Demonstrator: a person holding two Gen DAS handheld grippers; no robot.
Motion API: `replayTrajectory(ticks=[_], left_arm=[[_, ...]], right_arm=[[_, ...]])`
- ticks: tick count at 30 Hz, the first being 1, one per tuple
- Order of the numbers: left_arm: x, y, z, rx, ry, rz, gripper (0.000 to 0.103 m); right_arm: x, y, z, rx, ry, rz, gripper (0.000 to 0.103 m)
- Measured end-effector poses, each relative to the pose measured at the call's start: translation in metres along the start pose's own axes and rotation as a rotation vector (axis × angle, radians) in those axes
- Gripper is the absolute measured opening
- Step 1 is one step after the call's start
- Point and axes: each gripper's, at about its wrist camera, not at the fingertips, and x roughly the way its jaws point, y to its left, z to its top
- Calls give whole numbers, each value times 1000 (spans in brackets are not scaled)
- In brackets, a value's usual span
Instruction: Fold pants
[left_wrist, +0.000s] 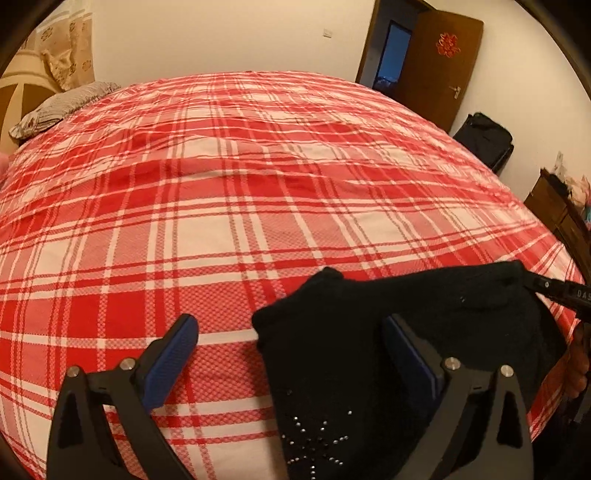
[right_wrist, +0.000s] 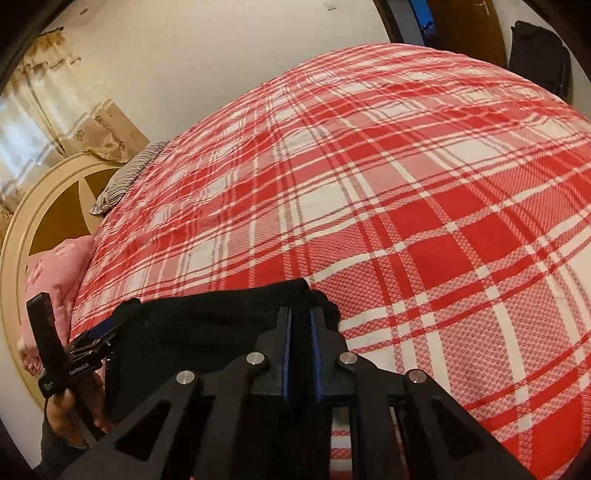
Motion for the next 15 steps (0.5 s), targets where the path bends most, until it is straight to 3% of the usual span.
replayTrajectory(ticks=[4, 10, 15], left_arm=[[2, 1, -1, -8, 11, -4, 103], [-2, -2, -1, 5, 11, -2, 103], [-2, -4, -2, 3, 15, -10, 103]], right_arm=[[-2, 4, 0, -21, 0, -23, 11], [-30, 24, -7, -113, -64, -123, 32], [-59, 43, -26, -186, -86, -87, 37]])
